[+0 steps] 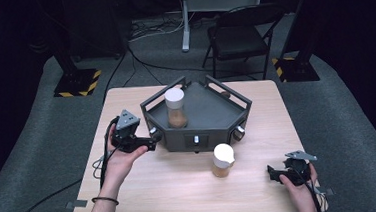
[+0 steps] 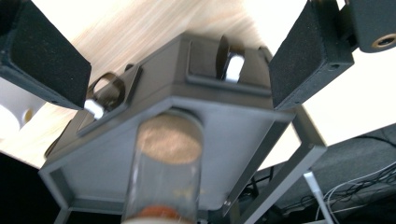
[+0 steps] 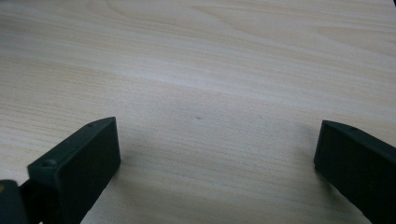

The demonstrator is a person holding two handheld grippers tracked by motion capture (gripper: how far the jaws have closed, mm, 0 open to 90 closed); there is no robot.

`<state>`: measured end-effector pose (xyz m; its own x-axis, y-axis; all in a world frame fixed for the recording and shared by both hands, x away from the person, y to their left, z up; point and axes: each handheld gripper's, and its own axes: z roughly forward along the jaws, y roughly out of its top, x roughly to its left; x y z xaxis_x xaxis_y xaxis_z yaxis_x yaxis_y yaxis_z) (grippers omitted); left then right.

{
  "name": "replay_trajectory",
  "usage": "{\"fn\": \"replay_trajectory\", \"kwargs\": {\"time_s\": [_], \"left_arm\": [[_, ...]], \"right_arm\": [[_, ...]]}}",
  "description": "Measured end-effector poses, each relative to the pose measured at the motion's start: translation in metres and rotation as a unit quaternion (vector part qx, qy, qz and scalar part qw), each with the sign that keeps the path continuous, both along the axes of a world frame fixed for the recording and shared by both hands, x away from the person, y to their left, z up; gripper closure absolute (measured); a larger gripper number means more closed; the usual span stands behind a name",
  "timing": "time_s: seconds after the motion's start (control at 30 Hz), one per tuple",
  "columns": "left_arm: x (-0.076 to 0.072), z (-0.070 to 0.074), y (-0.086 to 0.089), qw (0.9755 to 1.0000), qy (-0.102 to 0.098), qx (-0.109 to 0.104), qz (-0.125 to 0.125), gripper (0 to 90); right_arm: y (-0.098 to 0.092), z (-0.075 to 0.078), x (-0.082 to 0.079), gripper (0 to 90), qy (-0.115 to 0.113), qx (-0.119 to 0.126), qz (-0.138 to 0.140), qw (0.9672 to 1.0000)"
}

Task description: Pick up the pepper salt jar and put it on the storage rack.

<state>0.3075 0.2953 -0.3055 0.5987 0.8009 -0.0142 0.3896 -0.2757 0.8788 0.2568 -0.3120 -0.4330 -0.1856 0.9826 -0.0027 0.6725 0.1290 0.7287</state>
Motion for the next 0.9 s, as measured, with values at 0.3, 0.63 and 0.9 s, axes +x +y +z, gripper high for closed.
{"fn": "replay_trajectory", "kwargs": {"time_s": [0.3, 0.63, 0.9], "left_arm": [[-0.016, -0.019, 0.017, 0.9999, 0.001, -0.014, 0.009, 5.5], [-0.031, -0.044, 0.026, 0.9996, 0.008, -0.02, 0.02, 5.7], [-0.04, -0.063, 0.03, 0.9993, 0.008, -0.009, 0.035, 6.6]], "right_arm": [[0.0, 0.0, 0.0, 0.0, 0.0, 0.0, 0.0, 1.0], [0.0, 0.0, 0.0, 0.0, 0.0, 0.0, 0.0, 1.0], [0.0, 0.0, 0.0, 0.0, 0.0, 0.0, 0.0, 1.0]]}}
